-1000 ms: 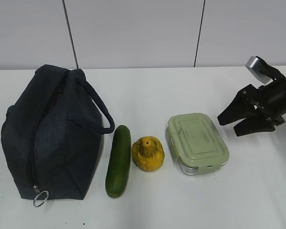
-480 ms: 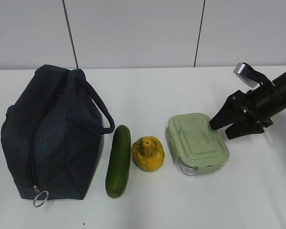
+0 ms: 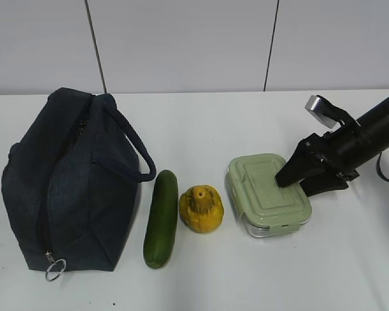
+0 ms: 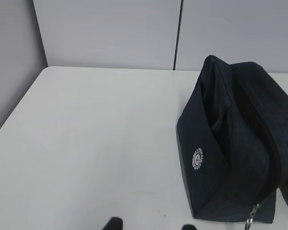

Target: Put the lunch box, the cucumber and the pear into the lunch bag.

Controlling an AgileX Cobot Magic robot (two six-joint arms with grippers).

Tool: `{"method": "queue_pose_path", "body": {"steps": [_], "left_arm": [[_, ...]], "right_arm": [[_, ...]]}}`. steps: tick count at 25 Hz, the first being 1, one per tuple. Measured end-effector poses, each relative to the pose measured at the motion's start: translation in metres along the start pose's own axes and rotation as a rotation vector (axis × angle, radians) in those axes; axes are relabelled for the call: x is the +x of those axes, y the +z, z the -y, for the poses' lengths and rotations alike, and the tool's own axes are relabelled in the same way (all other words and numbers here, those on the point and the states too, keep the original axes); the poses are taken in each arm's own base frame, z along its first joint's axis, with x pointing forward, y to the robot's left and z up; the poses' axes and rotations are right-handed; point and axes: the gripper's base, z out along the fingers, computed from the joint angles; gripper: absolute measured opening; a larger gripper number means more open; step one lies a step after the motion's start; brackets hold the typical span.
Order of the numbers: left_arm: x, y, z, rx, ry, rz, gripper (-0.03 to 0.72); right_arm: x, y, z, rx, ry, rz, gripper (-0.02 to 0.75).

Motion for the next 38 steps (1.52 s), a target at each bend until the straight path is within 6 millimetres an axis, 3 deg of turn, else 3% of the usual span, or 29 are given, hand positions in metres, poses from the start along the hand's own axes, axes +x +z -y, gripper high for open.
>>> {"method": "queue_pose_path", "body": {"steps": [10, 19, 38], "left_arm": [[0.0000, 0.0000, 0.0000, 0.000, 0.000, 0.000, 0.238], [0.0000, 0.0000, 0.0000, 0.000, 0.000, 0.000, 0.238], [0.0000, 0.0000, 0.0000, 0.000, 0.000, 0.000, 0.238]], "right_arm": [[0.0005, 0.0111, 0.0086, -0.045, 0.013, -0.003, 0.587], [0.0000, 0.0105, 0.0058, -0.072, 0.009, -0.004, 0.414], [0.0000, 0.0104, 0.0054, -0.077, 0.010, -0.003, 0.373]]}}
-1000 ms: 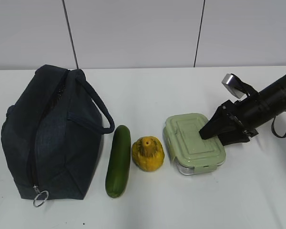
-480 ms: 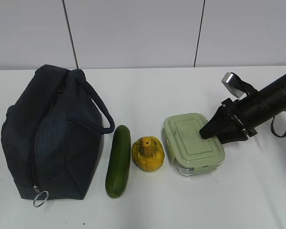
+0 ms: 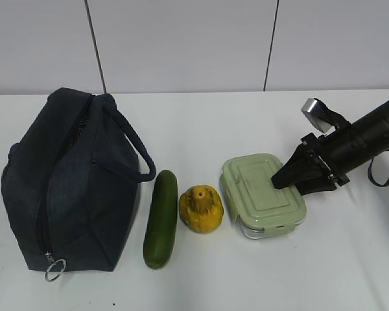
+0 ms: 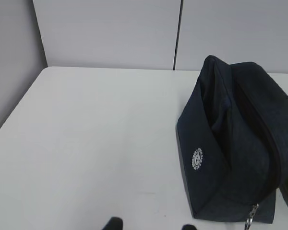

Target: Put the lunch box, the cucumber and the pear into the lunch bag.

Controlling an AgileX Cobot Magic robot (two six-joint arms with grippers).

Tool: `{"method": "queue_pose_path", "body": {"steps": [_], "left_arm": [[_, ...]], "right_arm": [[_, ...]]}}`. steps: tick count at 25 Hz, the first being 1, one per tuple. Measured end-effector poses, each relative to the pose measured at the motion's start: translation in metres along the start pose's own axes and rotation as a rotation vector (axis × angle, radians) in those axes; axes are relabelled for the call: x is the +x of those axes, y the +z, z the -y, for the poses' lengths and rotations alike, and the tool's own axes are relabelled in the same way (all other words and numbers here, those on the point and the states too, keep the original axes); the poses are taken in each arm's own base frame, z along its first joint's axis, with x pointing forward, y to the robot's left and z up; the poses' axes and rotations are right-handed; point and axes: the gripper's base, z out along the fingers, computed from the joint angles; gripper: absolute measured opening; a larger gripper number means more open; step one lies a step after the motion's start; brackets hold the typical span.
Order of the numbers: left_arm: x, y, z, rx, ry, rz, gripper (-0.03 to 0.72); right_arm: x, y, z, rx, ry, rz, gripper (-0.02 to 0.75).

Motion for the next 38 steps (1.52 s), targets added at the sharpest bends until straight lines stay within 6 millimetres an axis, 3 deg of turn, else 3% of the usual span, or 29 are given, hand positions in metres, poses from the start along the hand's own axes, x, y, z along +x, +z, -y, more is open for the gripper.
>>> {"method": "queue_pose_path", "body": {"steps": [9, 14, 20, 28, 38], "left_arm": [[-0.001, 0.001, 0.001, 0.016, -0.008, -0.007, 0.238], [-0.027, 0.014, 0.008, 0.100, -0.062, 0.012, 0.238], [-0.060, 0.067, 0.024, 0.275, -0.172, -0.103, 0.249], [-0.077, 0.148, 0.034, 0.377, -0.224, -0.328, 0.259], [-0.085, 0.206, 0.037, 0.416, -0.217, -0.468, 0.259]], "right_arm": [[0.000, 0.000, 0.000, -0.001, 0.002, 0.000, 0.371], [0.000, 0.000, 0.000, -0.002, 0.003, 0.001, 0.371], [0.000, 0.000, 0.000, -0.002, 0.008, 0.001, 0.371], [0.000, 0.000, 0.000, -0.003, 0.009, 0.003, 0.370], [0.000, 0.000, 0.000, -0.003, 0.009, 0.003, 0.370]]}}
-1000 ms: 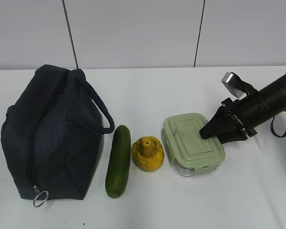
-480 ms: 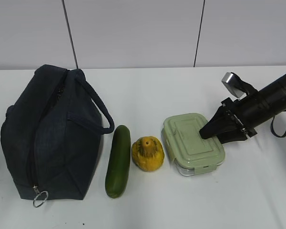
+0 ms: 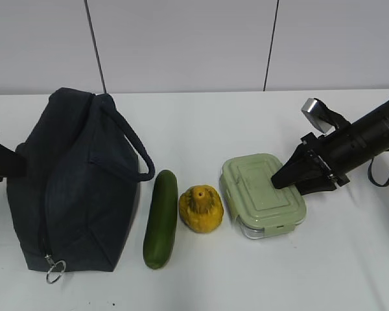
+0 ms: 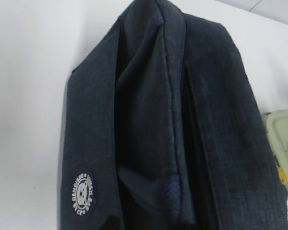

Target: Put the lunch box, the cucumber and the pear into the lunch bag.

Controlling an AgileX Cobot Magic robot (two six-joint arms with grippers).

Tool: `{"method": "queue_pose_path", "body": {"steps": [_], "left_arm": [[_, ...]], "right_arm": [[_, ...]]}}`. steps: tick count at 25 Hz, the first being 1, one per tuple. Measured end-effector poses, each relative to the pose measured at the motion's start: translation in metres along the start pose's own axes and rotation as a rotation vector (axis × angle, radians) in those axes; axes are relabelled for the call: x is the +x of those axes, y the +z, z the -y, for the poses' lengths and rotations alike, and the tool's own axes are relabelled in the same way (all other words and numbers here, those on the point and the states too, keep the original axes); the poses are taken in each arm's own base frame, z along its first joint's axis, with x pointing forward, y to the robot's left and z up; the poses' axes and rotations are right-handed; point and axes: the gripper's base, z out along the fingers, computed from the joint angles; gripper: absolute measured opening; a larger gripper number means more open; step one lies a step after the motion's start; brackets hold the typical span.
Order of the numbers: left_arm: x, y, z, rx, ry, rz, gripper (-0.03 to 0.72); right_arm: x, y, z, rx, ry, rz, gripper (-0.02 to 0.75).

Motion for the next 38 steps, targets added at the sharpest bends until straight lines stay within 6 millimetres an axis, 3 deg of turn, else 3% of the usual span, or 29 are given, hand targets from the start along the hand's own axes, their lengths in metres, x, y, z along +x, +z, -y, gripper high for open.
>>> {"method": "queue_pose_path", "body": {"steps": [4, 8, 10, 18, 23, 38], "left_arm": [[0.000, 0.012, -0.004, 0.014, 0.007, -0.049, 0.207], [0.001, 0.016, -0.006, 0.013, 0.007, -0.065, 0.034], [0.001, 0.016, -0.006, 0.013, 0.008, -0.065, -0.003], [0.000, 0.016, -0.004, 0.031, -0.013, -0.059, -0.012], [0.000, 0.016, -0.004, 0.034, -0.015, -0.062, -0.013], [0.000, 0.018, -0.004, 0.036, -0.020, -0.068, -0.013]], "right_arm": [[0.000, 0.000, 0.000, -0.002, 0.001, 0.003, 0.368], [-0.001, 0.000, -0.001, -0.009, 0.005, 0.011, 0.368], [-0.001, 0.001, 0.000, -0.012, 0.009, 0.014, 0.368], [-0.003, 0.000, -0.001, -0.015, 0.025, 0.037, 0.368], [-0.007, -0.010, -0.010, 0.036, -0.006, 0.077, 0.366], [-0.025, -0.048, -0.067, -0.072, -0.029, 0.328, 0.365]]}}
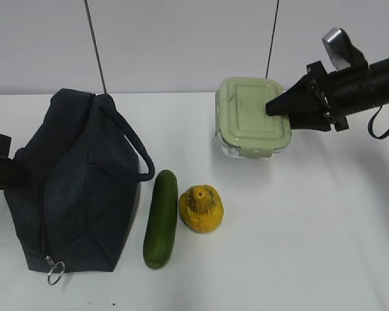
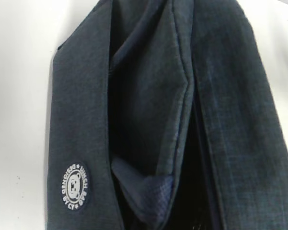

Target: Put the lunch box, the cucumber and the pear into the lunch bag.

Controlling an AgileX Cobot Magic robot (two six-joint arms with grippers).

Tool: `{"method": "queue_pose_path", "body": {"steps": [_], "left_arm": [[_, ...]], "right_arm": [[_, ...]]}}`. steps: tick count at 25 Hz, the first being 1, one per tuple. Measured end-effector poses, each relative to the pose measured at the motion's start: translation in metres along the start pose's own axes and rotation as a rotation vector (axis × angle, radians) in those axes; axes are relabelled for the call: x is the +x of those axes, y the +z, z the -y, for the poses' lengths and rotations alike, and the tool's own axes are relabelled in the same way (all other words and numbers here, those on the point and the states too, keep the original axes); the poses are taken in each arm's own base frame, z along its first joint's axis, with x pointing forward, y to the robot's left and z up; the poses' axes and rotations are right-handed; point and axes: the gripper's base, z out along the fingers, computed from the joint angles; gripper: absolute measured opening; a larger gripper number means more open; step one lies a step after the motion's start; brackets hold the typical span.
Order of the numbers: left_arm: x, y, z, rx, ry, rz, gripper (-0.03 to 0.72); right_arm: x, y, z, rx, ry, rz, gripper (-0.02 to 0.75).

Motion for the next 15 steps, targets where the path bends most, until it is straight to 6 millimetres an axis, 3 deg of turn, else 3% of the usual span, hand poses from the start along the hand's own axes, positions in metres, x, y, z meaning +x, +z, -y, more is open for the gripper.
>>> {"method": "queue_pose_path", "body": {"steps": [5, 15], "left_arm": [[0.000, 0.000, 0.000, 0.005, -0.007, 0.002, -0.013], [-0.007, -0.001, 0.011, 0.128, -0.135, 0.066, -0.015]], "right_arm": [[-0.009, -0.004, -0.031, -0.073, -0.019, 0.084, 0.365], [-0.021, 0.039, -0.116, -0.278, -0.141, 0.094, 0.365]]}}
